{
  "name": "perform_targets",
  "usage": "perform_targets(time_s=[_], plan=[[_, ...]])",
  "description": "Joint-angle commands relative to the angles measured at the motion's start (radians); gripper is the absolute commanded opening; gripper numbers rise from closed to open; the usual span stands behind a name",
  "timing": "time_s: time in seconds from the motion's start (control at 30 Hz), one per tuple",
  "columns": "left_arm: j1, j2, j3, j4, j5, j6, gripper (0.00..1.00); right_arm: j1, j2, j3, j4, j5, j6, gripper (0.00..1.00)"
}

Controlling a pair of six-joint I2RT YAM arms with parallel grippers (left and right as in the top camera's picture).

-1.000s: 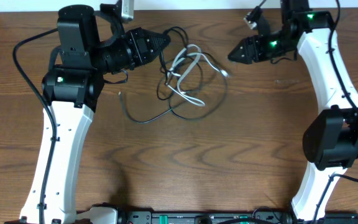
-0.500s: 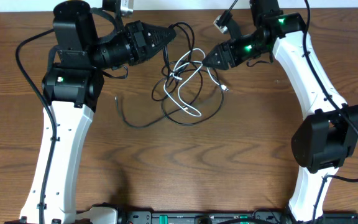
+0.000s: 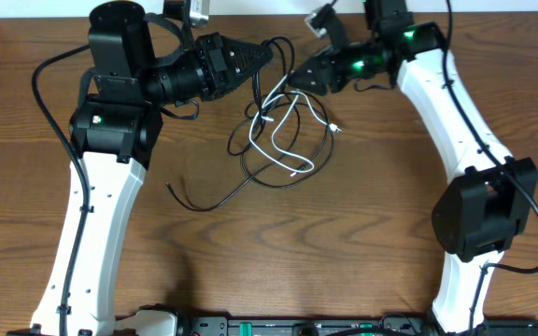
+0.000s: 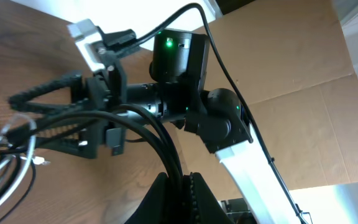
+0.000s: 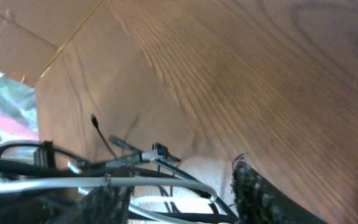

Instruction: Untangle cables

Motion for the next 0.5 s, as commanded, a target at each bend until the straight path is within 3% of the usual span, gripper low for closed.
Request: perform_targets(time_s=[0.0, 0.47], plan=[[0.000, -0.014, 0.004, 0.011, 0.024, -0.006, 0.08, 0.037, -0.003, 0.008, 0.051, 0.077, 0.067, 0.44], [0.000, -0.014, 0.004, 0.012, 0.049, -0.051, 0.08, 0.124, 0.064, 0.007, 0.296, 0.134, 0.172, 0.48]])
